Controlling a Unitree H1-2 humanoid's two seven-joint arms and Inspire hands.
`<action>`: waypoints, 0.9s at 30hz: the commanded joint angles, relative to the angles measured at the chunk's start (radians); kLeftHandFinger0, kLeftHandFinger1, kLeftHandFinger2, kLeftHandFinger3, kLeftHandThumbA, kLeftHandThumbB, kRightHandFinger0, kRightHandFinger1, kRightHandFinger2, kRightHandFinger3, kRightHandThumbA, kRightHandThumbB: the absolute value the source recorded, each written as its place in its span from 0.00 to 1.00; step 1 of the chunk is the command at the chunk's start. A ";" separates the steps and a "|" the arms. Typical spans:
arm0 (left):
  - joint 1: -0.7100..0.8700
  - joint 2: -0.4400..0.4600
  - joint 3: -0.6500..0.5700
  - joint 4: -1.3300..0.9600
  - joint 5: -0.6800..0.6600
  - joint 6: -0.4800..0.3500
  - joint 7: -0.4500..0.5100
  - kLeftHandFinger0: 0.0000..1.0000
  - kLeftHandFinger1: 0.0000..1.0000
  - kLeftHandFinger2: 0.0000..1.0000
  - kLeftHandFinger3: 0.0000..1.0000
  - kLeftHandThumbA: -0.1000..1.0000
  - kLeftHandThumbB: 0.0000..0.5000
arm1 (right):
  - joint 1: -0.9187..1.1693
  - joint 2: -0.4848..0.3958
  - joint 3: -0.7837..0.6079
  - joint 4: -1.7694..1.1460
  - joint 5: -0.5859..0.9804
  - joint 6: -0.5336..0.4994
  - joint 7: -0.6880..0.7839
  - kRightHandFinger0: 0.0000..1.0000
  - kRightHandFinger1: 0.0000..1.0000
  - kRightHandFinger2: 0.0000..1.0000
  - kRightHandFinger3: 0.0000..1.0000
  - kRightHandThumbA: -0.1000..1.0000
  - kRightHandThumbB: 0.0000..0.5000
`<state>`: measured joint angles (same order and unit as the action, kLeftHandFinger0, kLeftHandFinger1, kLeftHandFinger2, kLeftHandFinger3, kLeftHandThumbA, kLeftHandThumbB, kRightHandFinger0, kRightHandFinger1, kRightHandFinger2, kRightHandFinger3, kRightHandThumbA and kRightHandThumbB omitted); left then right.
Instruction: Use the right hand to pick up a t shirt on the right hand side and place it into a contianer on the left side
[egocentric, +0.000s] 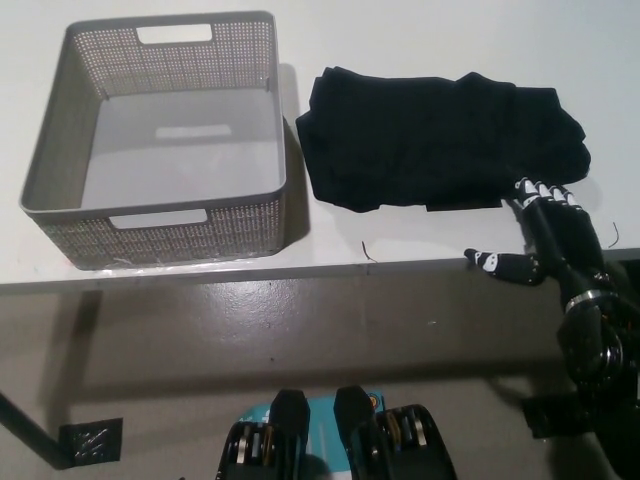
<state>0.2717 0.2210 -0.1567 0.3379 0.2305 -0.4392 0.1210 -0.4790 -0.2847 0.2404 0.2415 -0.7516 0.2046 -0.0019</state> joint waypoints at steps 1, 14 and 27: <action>0.006 0.016 0.011 -0.017 0.009 -0.031 0.003 1.00 1.00 1.00 1.00 1.00 0.39 | -0.056 -0.033 -0.009 -0.050 -0.017 0.021 0.006 1.00 1.00 1.00 1.00 0.91 0.82; 0.002 0.000 -0.010 -0.014 0.011 -0.031 -0.013 1.00 1.00 1.00 1.00 1.00 0.31 | -0.162 0.014 0.057 0.108 -0.104 0.071 -0.054 1.00 1.00 1.00 1.00 0.81 0.80; -0.010 -0.014 -0.026 -0.066 0.054 0.022 -0.038 1.00 1.00 1.00 1.00 1.00 0.35 | -0.248 0.065 0.066 0.218 -0.072 0.055 -0.077 1.00 1.00 1.00 1.00 0.91 0.83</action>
<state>0.2572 0.2121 -0.1727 0.3097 0.2615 -0.4311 0.1028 -0.6767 -0.2113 0.3052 0.4560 -0.8190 0.2639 -0.0299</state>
